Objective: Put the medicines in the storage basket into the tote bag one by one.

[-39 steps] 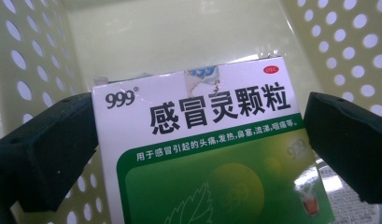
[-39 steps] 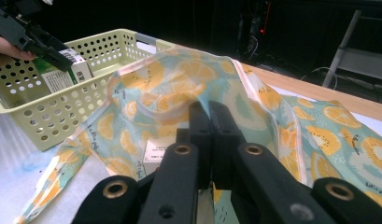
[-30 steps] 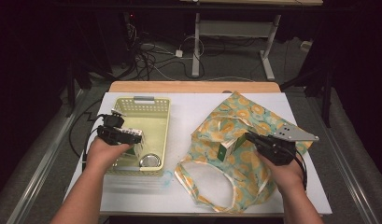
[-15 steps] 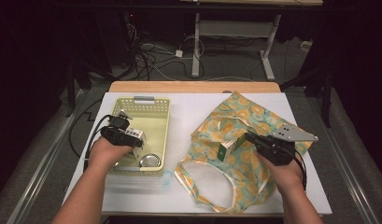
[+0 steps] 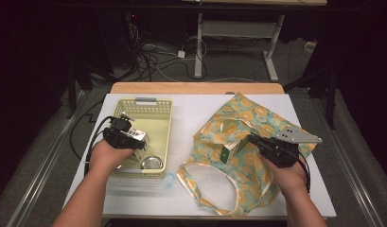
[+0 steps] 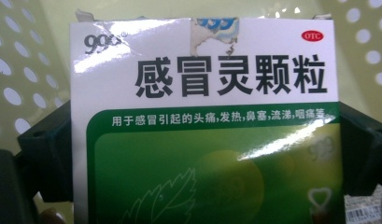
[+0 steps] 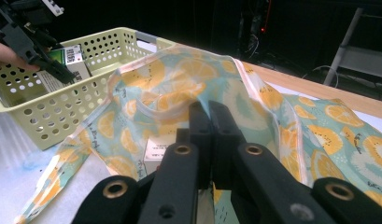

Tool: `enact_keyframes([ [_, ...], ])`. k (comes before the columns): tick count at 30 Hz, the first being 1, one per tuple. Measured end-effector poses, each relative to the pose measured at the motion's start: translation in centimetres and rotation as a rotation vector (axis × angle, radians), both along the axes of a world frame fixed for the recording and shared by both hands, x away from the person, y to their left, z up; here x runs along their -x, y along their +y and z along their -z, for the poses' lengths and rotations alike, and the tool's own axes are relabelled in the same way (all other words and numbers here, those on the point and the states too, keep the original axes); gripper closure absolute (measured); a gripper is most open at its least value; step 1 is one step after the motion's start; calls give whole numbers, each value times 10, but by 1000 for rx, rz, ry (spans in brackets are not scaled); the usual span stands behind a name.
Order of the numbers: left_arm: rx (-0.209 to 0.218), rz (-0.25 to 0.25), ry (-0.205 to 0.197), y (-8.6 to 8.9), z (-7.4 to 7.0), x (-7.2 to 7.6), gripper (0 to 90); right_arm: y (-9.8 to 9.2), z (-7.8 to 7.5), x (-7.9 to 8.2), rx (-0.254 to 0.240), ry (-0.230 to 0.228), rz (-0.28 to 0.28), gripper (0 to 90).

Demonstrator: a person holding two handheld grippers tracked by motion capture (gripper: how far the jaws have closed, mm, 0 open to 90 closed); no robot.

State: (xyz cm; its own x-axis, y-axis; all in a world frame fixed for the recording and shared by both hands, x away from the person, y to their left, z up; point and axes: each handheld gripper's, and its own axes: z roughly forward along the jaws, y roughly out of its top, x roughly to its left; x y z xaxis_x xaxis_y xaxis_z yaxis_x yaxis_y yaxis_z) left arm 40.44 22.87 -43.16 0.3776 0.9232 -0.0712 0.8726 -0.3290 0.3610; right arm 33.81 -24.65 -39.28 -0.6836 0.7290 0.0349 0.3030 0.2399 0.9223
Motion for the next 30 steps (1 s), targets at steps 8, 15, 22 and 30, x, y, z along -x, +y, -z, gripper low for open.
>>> enact_keyframes([
  [8, 75, 25, -62, 1, -10, 10, 51, 0, 0, 0, 0, 3, 0, 900],
  [15, 132, 50, -138, 2, -13, 26, 51, 0, 0, 0, 2, 0, 0, 900],
  [22, 171, 56, -215, 1, -16, 40, 52, 2, 0, 1, 3, 2, -1, 900],
  [30, 250, 68, -307, 1, -22, 56, 52, 2, 1, 1, 7, 1, 0, 900],
])
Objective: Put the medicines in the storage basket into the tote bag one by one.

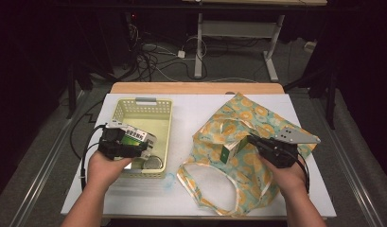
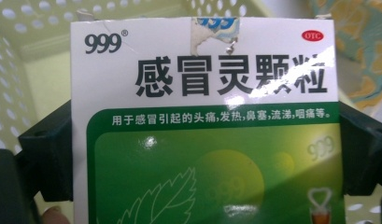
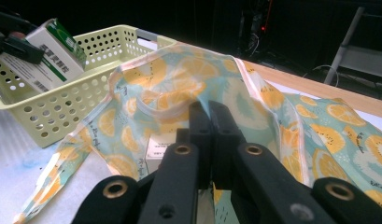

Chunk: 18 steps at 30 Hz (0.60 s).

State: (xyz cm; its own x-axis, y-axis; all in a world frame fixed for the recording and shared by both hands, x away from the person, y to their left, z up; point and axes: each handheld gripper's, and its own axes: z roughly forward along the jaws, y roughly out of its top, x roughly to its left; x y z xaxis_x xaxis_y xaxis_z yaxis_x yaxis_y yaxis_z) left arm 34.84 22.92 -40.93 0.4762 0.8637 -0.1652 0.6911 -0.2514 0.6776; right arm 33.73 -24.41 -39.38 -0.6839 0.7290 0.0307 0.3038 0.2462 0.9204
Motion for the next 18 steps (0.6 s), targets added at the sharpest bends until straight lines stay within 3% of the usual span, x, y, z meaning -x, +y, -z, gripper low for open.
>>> enact_keyframes([
  [12, 134, 27, -122, -6, 0, 24, 53, 2, 1, 1, 8, 4, -4, 900],
  [17, 132, 71, -136, -13, -4, 28, 53, 3, 0, 2, 11, 0, -5, 900],
  [18, 148, 62, -149, -15, -6, 29, 53, 3, 0, 2, 12, -1, -6, 900],
])
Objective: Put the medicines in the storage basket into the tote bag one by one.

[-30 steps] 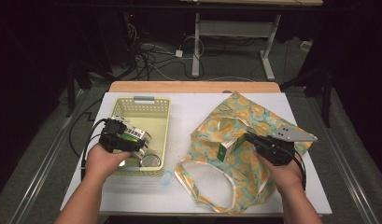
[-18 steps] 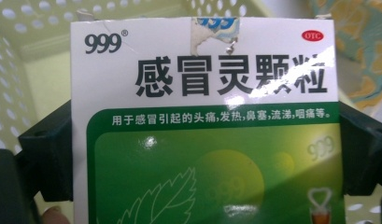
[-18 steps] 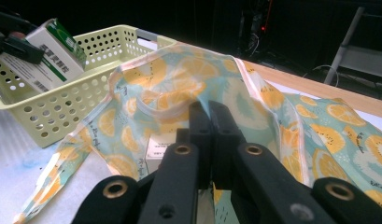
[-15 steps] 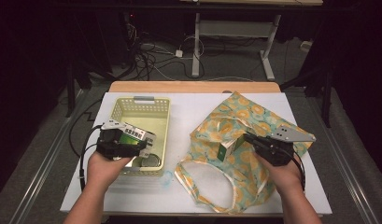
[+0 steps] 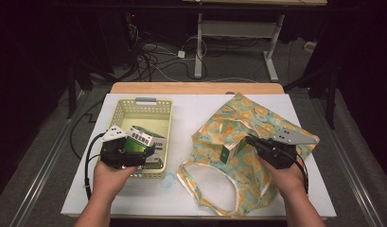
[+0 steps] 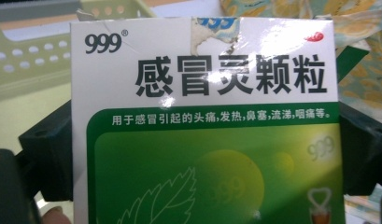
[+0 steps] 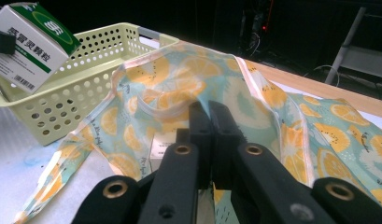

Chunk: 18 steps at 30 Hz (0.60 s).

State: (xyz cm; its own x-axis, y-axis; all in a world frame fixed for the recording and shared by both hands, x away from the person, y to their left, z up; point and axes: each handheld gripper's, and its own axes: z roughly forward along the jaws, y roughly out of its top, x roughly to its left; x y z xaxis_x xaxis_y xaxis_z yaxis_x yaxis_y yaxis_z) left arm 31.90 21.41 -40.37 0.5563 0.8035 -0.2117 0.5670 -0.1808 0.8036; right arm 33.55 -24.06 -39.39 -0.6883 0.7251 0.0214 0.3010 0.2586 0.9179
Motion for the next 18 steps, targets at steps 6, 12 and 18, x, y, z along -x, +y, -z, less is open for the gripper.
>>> enact_keyframes([
  [6, 10, 36, -45, -11, -12, 9, 53, 0, 0, 0, -3, 1, 1, 900],
  [12, 9, 83, -67, -26, -19, 17, 53, 0, 1, 0, -2, 2, 0, 900],
  [18, 14, 142, -66, -46, -21, 22, 53, -1, 0, 0, -6, 1, 3, 900],
])
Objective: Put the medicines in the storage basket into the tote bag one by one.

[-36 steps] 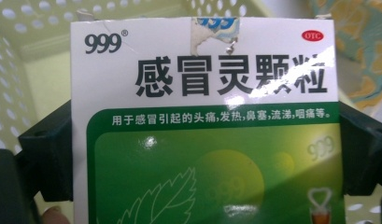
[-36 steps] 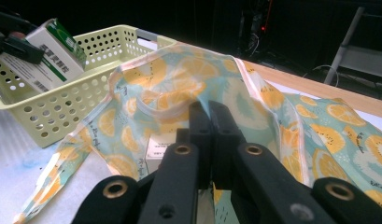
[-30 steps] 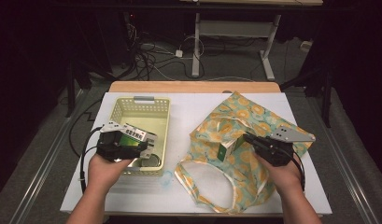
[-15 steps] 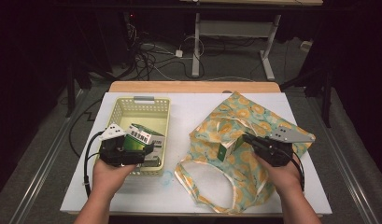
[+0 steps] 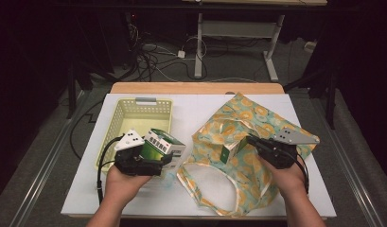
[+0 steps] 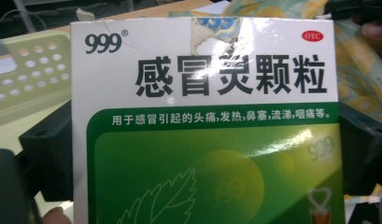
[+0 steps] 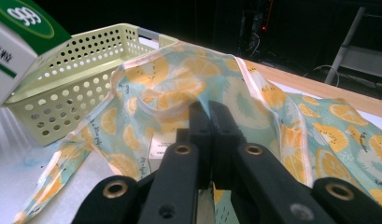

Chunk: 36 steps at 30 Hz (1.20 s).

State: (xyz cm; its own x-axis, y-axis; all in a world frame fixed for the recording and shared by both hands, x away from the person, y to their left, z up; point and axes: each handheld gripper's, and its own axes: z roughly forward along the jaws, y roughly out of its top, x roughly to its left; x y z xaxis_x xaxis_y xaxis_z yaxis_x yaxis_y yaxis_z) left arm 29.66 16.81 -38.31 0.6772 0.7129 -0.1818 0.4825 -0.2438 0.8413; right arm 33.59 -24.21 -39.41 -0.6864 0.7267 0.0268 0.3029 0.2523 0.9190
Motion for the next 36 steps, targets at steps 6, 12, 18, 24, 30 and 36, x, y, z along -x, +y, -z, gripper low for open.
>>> enact_keyframes([
  [6, -33, 51, -1, -24, 3, 3, 53, 0, 0, 0, 0, -1, 0, 900],
  [12, -63, 85, -1, -41, 4, 4, 53, -1, -1, 0, -1, -3, 0, 900],
  [18, -75, 123, -5, -58, 4, 5, 53, -2, -1, 0, -3, -4, 0, 900],
  [24, -101, 165, -1, -78, 7, 5, 53, -1, -1, 1, -1, -5, -3, 900],
  [30, -141, 197, 21, -99, 16, 1, 53, -1, -2, 1, -5, -7, -3, 900],
  [36, -167, 226, 50, -120, 27, -6, 53, -1, -2, 1, -7, -9, -2, 900],
])
